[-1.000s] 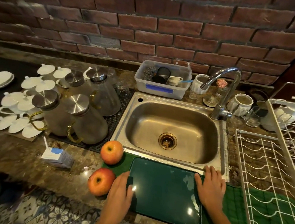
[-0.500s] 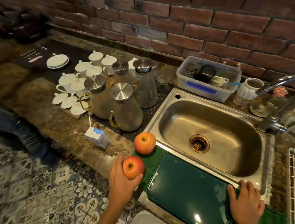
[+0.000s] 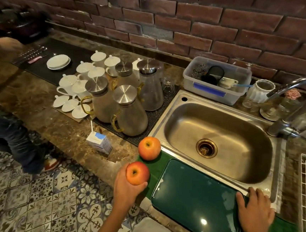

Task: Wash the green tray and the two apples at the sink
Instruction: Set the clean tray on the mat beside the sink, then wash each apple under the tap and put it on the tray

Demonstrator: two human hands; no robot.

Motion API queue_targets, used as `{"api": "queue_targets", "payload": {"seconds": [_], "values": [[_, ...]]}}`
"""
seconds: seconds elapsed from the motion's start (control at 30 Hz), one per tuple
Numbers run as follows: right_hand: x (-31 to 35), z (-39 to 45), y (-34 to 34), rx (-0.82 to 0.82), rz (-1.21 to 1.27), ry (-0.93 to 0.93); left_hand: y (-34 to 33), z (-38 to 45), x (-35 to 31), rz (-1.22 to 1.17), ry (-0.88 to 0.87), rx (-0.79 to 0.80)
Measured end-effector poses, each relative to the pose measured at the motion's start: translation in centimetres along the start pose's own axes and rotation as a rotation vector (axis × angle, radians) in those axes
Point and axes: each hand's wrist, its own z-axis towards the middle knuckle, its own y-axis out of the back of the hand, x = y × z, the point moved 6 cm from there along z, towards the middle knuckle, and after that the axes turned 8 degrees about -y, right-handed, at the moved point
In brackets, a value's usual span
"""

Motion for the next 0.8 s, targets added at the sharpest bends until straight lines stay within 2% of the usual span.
{"api": "queue_targets", "payload": {"seconds": [0.2, 0.37, 0.57, 0.8], "values": [[-0.2, 0.0, -0.1, -0.005, 0.002, -0.002, -0.2, -0.4, -1.1, 0.001, -0.039, 0.008], [-0.1, -0.1, 0.0, -0.008, 0.014, 0.001, -1.5, -0.9, -4.2, -0.035, -0.150, 0.124], [-0.1, -0.3, 0.1, 0.017, 0.024, -0.014, -5.5, 0.5, -9.7, -0.127, -0.175, 0.248], [0.3, -0.7, 0.8, 0.057, 0.057, -0.018, -11.6, 4.2, -17.7, -0.178, -0.331, 0.322]]}}
